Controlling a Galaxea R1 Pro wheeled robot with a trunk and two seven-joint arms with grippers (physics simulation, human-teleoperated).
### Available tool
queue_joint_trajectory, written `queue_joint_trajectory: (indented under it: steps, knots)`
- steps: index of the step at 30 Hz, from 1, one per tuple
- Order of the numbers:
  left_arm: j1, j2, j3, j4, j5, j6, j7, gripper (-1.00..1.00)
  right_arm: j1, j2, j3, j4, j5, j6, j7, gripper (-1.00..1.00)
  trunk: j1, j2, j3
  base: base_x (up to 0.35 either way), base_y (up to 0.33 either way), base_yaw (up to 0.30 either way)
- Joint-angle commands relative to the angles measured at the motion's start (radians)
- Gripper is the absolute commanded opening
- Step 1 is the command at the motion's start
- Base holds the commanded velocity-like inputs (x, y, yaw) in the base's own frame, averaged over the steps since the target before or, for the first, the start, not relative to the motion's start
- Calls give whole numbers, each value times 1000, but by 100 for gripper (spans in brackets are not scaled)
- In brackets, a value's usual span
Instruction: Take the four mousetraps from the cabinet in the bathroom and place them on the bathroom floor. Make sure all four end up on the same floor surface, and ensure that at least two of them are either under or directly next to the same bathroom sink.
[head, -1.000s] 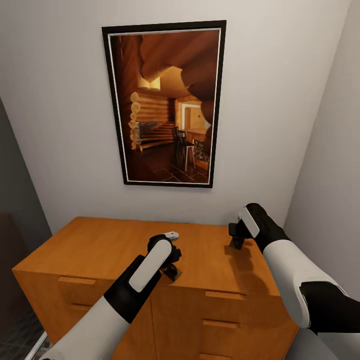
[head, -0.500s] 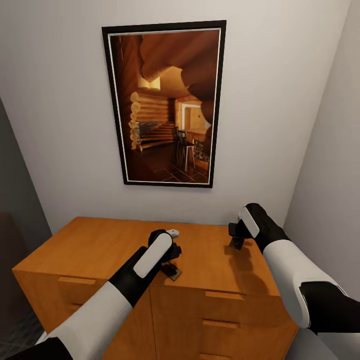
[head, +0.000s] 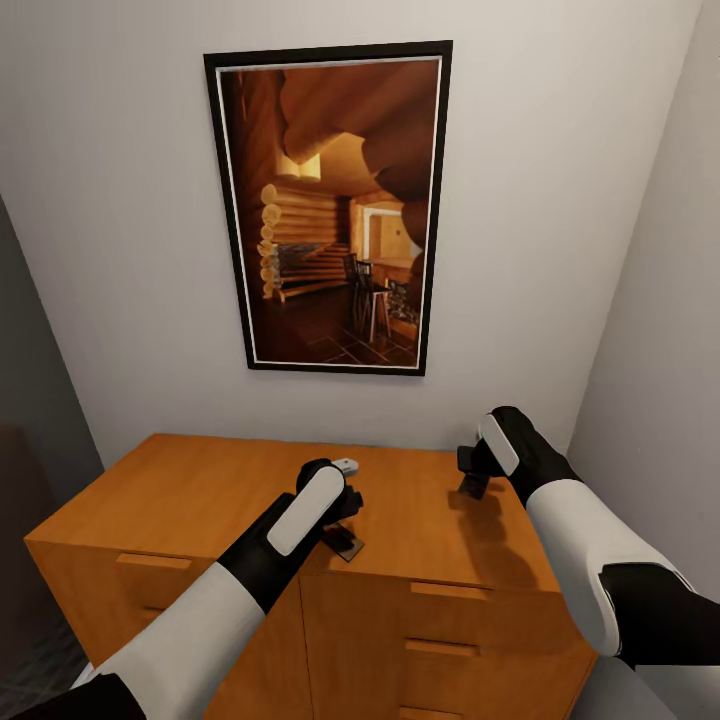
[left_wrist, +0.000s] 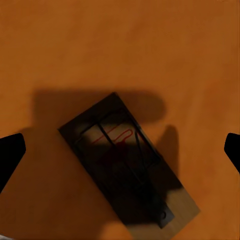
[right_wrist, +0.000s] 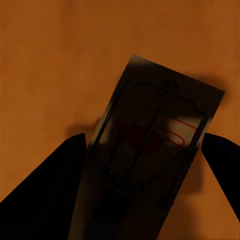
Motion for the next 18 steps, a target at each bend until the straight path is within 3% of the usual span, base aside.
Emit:
queue_joint_trajectory:
  steps: [1,6,12,18]
  knots:
    - [-1,0,-1,1,4,7,7,100,-1,-1,4,-1,-11,3,-9,-100,0,-1,-1,0,0,0]
    - [-23,0,1,41,3,3,7,100,-1,0,4,-1,-11,3,-9,-100,0,-1,-1,0,0,0]
    - [-95,0,3,147,8,-43,2,100,-1,0,4,-1,-11,3,-9,-100,0,-1,-1,0,0,0]
    - [-112,0,5,172,20,-65,-2,100,-1,0,4,-1,-11,3,-9,-100,0,-1,-1,0,0,0]
